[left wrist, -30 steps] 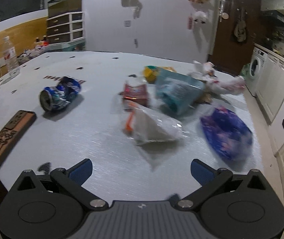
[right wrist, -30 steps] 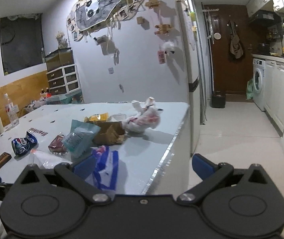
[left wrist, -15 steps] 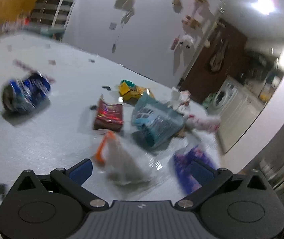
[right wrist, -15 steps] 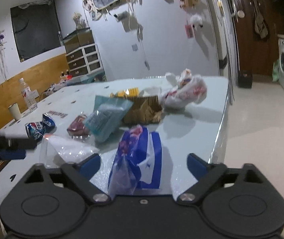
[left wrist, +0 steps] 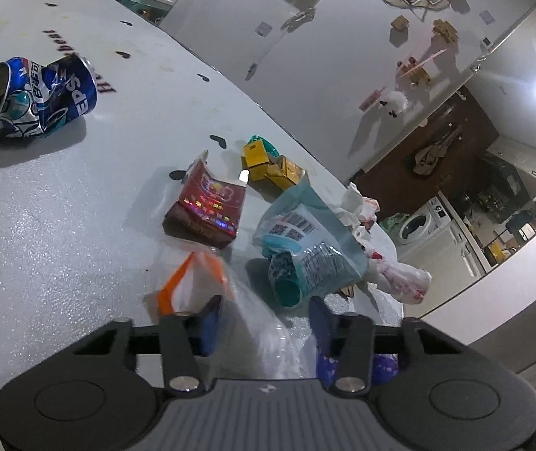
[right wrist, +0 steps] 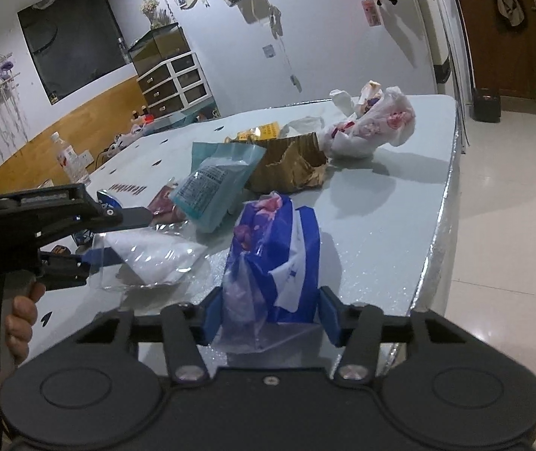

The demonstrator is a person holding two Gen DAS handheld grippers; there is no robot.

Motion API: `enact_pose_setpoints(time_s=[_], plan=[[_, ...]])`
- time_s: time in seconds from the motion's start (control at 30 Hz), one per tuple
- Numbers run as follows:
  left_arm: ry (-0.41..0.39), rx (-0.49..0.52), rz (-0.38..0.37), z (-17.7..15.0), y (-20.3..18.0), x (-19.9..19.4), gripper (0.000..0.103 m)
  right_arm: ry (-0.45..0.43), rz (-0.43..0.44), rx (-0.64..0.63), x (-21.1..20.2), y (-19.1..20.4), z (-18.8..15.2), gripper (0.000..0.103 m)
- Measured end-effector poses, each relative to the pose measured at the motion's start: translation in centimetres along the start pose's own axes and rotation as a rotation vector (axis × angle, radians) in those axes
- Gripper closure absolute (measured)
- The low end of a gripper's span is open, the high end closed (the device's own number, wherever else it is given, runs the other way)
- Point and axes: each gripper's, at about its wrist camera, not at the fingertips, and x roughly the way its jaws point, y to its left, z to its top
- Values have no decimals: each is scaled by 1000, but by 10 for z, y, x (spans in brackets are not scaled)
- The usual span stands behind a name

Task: Collect trash
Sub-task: 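Grasp the blue-purple bag with the right tool while the left tool grasps the clear orange-striped bag, then carry both held bags from the counter over the yellow trash bin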

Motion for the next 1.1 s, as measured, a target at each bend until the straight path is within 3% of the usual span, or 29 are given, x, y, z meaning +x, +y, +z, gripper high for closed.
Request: enact_pose_setpoints(time_s=[0.07,0.17,0.23,0.3,0.4,0.8,1.1], plan=[[2,2,14,0,0,2,83,6,-15,-9,0,2,1,55],[-8,30,23,-3,-2,2,84,19,-15,-41,-1,5,1,61],[-20,75,24,-7,-9,0,88,31,5,-52,-2,7,0,69],[-34,118,23,-12,-16,-5,90,21,5,-61,-6,9,-1,83],[-67,205,47,-21,-29,-14,91,6,-7,-63,-14,10,-1,88],[-179,487,105,-64,-81,-51,95,-97,-62,-85,-58,0,3,92],[-209,580,86,-91,-117,-58,95,-145,-123,-72,-95,-22,-1,92]])
